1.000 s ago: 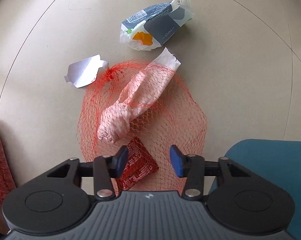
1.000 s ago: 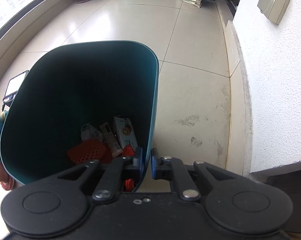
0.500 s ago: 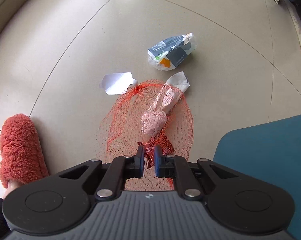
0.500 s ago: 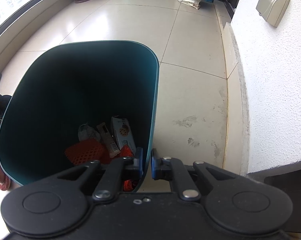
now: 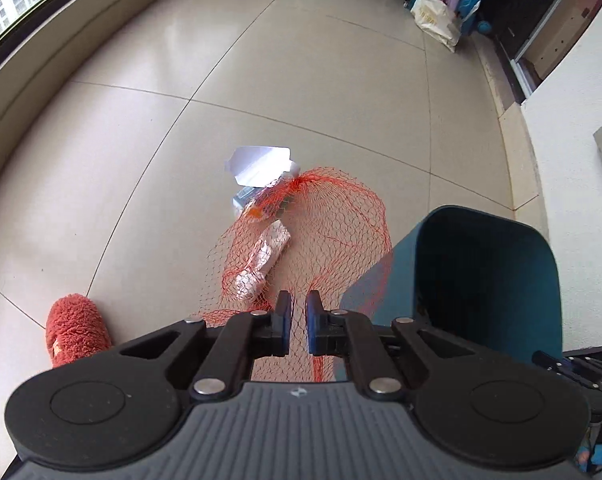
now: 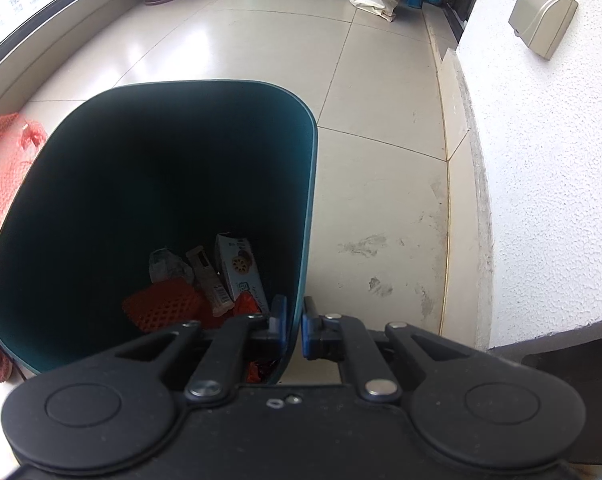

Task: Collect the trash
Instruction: 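Lift the red mesh bag with the left tool and drop it into the bin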

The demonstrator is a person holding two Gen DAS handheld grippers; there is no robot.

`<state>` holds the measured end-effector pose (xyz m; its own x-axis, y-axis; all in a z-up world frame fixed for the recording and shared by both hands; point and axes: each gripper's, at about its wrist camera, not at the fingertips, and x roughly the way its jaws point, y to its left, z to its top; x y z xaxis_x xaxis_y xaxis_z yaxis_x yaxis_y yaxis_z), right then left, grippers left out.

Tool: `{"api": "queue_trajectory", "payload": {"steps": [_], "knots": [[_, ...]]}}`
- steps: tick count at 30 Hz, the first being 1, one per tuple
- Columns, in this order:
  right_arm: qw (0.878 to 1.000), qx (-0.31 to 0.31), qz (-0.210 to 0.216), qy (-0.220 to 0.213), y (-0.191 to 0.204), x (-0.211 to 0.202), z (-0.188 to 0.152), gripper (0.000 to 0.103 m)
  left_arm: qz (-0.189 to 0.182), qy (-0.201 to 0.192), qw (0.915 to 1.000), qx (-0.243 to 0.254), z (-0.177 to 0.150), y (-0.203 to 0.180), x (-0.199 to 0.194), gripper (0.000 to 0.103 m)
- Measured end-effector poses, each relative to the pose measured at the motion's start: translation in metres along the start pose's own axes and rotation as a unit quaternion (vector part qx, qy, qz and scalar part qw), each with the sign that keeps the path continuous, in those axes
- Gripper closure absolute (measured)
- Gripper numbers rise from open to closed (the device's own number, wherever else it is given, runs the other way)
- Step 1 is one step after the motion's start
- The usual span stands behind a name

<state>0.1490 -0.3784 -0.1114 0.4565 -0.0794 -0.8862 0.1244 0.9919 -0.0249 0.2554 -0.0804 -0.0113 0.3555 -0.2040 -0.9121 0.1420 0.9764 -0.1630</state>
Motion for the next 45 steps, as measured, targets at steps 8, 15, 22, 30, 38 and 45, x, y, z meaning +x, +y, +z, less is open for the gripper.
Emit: {"api": "queue_trajectory", "payload": {"steps": [8, 15, 22, 30, 38, 45], "knots": [[1.000, -0.001, 0.000, -0.001, -0.001, -0.001, 0.000, 0.097, -0.063, -0.047, 0.9938, 0.079, 0.000, -0.090, -0.057, 0.095], [1.000, -0.001, 0.005, -0.002, -0.002, -0.001, 0.000, 0.097, -0.074, -0.021, 0.9892, 0.125, -0.008, -0.159, -0.015, 0.095], [1.000, -0.001, 0.012, -0.004, -0.005, -0.002, -0.001, 0.096, -0.034, 0.035, 0.9874, 0.150, -0.019, -0.190, 0.058, 0.095], [1.000, -0.001, 0.017, -0.005, -0.006, -0.001, -0.002, 0.096, -0.051, 0.077, 0.9846, 0.149, -0.024, -0.184, 0.097, 0.094], [1.000, -0.001, 0.016, -0.004, -0.005, -0.001, -0.002, 0.096, -0.117, 0.050, 0.9823, 0.138, -0.025, -0.157, 0.073, 0.027], [1.000, -0.002, 0.013, -0.002, -0.003, -0.001, 0.000, 0.096, -0.148, 0.014, 0.9802, 0.131, -0.021, -0.112, 0.032, 0.027]]}}
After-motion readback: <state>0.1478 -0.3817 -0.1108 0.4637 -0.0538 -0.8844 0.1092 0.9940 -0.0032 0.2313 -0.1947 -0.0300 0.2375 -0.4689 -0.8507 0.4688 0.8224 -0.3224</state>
